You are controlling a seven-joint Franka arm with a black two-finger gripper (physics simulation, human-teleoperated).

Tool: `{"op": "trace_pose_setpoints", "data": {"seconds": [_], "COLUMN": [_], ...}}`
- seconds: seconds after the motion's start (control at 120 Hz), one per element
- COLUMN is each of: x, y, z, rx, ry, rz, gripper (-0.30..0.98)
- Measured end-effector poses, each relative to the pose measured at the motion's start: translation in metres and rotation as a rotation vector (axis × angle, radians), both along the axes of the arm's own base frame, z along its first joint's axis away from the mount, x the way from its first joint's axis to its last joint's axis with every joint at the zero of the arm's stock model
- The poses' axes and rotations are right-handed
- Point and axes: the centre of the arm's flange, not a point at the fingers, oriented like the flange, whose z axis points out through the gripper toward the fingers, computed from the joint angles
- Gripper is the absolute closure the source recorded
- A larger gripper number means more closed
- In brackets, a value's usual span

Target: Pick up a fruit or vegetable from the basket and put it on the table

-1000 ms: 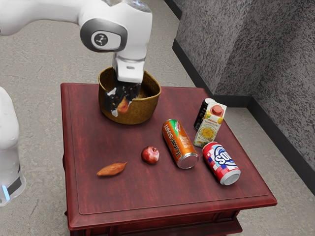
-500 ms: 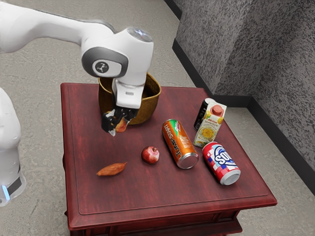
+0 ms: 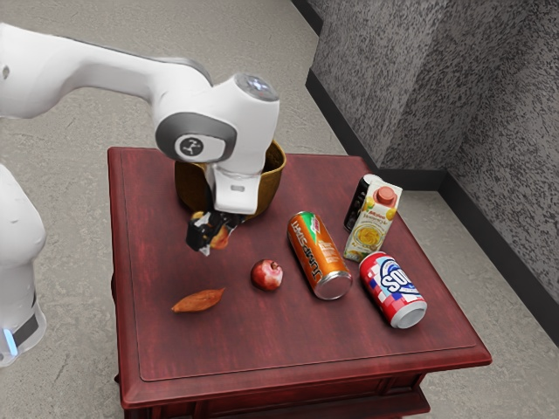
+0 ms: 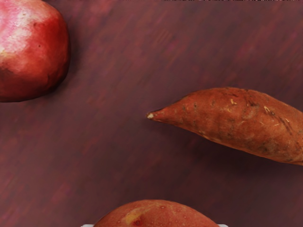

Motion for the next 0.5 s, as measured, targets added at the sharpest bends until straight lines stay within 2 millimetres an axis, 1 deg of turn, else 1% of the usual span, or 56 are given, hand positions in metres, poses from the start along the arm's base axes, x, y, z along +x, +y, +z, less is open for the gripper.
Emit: {"op": "trace_pose_setpoints", "data": {"seconds": [0.083, 0.15, 0.242, 0.325, 0.358, 0.392, 0.408, 0.433, 0.458, 0.5], "x": [0.001, 0.002, 0.002, 0.003, 0.003, 0.006, 0.008, 0.013, 0.016, 0.021], "y": [0.002, 0.004, 0.006, 0.007, 0.006, 0.002, 0.001, 0.005, 0.016, 0.047], "z": [-0.002, -0.002, -0.002, -0.002, 0.002, 0.015, 0.030, 0.061, 0.088, 0.136], "rx": [0.002, 0.001, 0.000, 0.000, -0.001, -0.005, -0.012, -0.034, -0.057, -0.113], "ry": [0.005, 0.007, 0.009, 0.008, 0.002, -0.019, -0.039, -0.078, -0.106, -0.144], "rz": [0.008, 0.012, 0.017, 0.018, 0.014, 0.004, 0.000, 0.006, 0.024, 0.065], "gripper": [0.24, 0.15, 0.08, 0.04, 0.03, 0.03, 0.02, 0.02, 0.02, 0.01]}}
